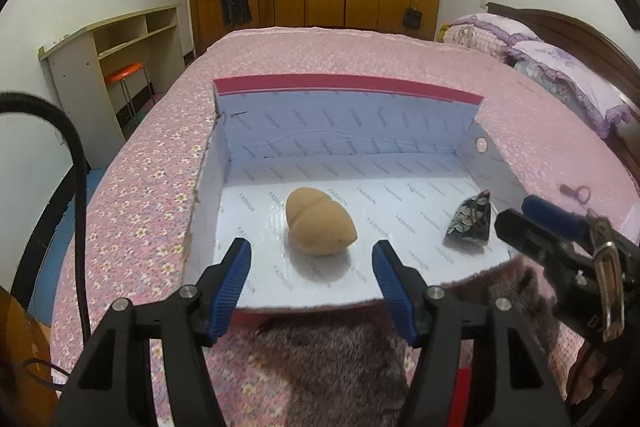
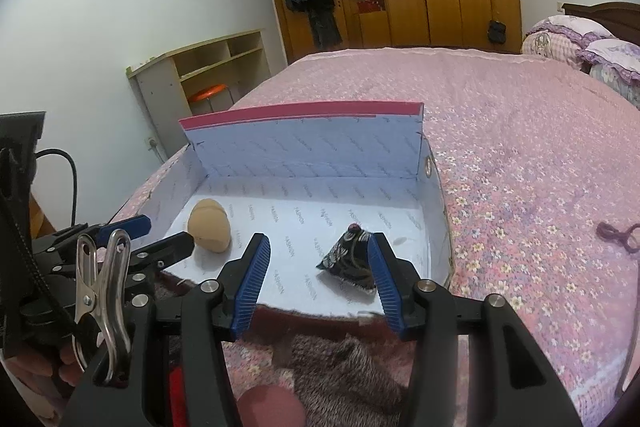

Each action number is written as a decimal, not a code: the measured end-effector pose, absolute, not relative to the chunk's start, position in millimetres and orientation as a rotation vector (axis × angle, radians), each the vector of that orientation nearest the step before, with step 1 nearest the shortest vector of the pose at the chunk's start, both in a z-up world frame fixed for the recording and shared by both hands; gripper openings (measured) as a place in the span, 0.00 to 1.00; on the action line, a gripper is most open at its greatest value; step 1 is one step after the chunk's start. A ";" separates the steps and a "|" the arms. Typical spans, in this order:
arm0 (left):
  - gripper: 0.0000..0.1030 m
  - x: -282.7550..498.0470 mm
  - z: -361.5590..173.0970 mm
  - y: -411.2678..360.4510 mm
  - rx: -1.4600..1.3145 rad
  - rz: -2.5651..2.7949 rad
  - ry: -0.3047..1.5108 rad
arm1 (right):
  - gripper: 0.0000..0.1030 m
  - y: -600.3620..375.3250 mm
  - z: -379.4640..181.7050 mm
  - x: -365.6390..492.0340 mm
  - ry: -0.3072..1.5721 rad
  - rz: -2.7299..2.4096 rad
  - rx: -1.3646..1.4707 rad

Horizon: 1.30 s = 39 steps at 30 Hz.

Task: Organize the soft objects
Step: 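Move both open tools back out of the box toward the grey knit socks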

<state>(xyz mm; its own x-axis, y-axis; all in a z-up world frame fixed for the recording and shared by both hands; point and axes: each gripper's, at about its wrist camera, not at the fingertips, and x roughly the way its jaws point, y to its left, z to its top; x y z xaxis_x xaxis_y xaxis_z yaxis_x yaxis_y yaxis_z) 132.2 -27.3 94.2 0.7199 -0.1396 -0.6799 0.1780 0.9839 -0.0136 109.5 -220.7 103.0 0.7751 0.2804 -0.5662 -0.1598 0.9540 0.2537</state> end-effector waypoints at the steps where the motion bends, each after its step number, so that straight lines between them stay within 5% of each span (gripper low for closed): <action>1: 0.64 129.0 94.5 -26.0 0.052 -0.176 0.751 | 0.51 -220.8 104.5 106.5 0.645 0.244 0.195; 39: 0.64 46.4 81.2 -3.0 0.015 -0.196 0.813 | 0.51 -217.2 100.0 8.6 0.717 0.253 0.220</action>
<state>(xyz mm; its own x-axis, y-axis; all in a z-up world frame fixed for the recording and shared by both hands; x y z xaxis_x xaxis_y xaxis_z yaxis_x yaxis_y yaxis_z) 46.4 -3.0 81.2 0.6705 -0.1681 -0.7226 0.1794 0.9818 -0.0619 8.6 -217.2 100.0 0.7256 0.3019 -0.6184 -0.1525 0.9468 0.2833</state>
